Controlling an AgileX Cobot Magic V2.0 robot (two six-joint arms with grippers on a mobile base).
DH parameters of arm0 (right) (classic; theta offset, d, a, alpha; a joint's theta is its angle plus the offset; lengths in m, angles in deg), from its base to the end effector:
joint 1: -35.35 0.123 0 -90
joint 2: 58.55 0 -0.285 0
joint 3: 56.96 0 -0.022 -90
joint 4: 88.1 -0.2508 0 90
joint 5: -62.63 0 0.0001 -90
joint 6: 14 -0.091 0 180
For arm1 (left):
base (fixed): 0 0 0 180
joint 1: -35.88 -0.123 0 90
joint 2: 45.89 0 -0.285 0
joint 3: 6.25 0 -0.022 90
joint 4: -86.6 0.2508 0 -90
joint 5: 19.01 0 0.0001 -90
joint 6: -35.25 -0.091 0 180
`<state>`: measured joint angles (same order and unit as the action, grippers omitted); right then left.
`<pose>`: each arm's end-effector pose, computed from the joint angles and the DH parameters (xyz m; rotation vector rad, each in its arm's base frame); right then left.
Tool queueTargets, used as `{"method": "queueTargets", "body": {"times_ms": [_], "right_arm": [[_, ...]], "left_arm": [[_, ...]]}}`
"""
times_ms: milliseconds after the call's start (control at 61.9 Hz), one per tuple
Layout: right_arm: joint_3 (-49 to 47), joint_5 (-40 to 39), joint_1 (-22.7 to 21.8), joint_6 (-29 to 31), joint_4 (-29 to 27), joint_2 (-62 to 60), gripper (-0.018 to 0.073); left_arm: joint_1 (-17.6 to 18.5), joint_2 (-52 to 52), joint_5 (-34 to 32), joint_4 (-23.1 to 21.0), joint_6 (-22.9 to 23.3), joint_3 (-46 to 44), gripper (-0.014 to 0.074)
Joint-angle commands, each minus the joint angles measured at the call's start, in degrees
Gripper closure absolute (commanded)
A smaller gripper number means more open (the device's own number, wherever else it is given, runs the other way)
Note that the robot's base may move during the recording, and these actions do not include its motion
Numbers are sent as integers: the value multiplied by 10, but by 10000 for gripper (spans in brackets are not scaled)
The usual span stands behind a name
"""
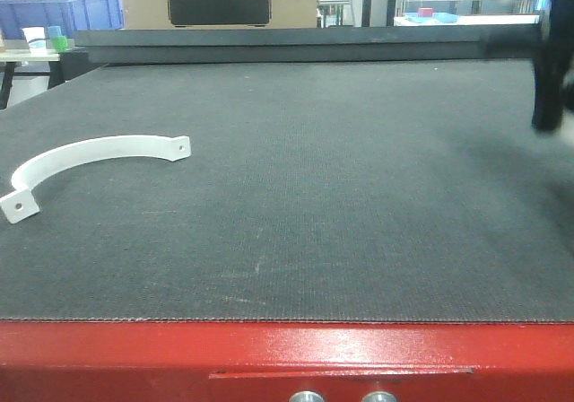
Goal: Grab PVC pipe and place in blue bin
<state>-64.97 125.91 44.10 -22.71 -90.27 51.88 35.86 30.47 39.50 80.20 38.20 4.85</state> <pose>0.3667 0.0596 0.2695 0.0175 2.8984 0.1067 0.2332 -0.0086 0.3581 -0.1032 2.5443 -0.1640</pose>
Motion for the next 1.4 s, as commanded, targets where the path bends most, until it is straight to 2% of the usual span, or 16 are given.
{"method": "queueTargets", "body": {"times_ms": [0, 194, 436, 694, 791, 904, 1033, 1388], "right_arm": [[-6, 8, 7, 7, 3, -39, 728], [-7, 13, 17, 7, 3, -83, 728], [-7, 21, 17, 7, 2, -98, 728], [-7, 22, 17, 7, 2, -98, 728], [-7, 22, 17, 7, 2, -98, 728], [-7, 25, 17, 7, 2, -98, 728], [-6, 25, 17, 7, 2, -98, 728], [-6, 28, 17, 7, 1, -97, 728]], "left_arm": [[-2, 25, 44, -6, 4, -43, 708], [-2, 134, 105, 6, 4, -129, 708], [-2, 281, 111, 35, 4, -236, 708], [-2, 368, 105, 35, -24, -262, 702], [-2, 384, 101, 35, -29, -262, 624], [-2, 397, 90, 25, -29, -262, 464], [-2, 407, 85, 11, -29, -262, 338], [26, 456, 73, 22, -26, -262, 335]]}}
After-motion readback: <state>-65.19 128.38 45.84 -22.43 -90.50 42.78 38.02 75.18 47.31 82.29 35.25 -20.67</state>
